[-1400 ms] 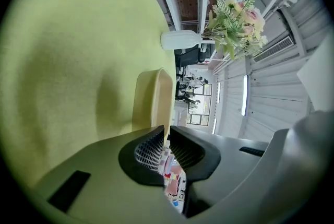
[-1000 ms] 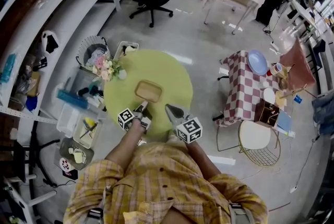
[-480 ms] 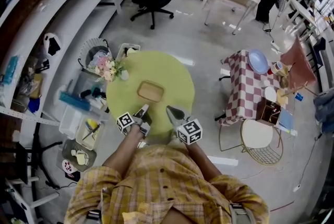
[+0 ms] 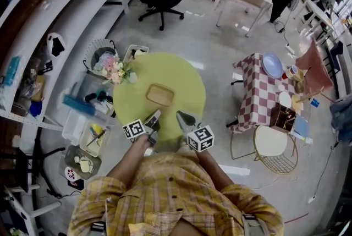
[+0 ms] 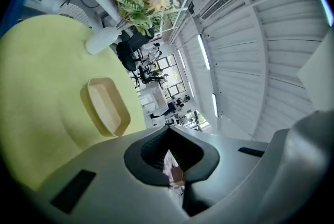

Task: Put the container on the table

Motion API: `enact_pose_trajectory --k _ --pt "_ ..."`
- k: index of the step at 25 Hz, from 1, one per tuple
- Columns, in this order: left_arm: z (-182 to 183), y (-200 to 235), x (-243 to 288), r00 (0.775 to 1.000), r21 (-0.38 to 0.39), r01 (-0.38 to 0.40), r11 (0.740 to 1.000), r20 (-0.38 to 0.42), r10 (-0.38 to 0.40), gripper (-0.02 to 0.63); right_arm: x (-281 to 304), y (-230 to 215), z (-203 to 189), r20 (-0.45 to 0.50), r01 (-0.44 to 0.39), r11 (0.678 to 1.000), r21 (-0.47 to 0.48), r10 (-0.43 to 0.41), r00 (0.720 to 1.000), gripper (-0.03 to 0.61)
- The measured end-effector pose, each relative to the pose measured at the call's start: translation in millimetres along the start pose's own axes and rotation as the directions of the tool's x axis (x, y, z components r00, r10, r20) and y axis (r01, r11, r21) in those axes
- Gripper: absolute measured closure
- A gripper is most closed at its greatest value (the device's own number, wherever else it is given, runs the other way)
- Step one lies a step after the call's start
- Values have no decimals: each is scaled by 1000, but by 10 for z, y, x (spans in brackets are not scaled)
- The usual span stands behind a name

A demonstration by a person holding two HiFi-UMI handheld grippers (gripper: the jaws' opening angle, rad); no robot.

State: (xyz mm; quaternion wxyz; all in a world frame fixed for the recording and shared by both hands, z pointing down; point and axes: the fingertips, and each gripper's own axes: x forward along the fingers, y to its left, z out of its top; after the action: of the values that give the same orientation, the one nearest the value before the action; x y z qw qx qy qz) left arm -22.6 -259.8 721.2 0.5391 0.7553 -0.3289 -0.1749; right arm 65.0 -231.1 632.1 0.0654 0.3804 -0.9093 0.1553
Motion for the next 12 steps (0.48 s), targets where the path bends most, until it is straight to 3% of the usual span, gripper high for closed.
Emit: enact_pose_trajectory --k 7,12 --pt "-76 -155 -2 999 183 15 983 -53 -5 609 31 5 6 -1 -4 1000 -1 4 1000 581" --pt "-134 -225 3 997 240 27 970 -74 -9 609 57 -14 17 1 -6 1000 -7 6 1000 581"
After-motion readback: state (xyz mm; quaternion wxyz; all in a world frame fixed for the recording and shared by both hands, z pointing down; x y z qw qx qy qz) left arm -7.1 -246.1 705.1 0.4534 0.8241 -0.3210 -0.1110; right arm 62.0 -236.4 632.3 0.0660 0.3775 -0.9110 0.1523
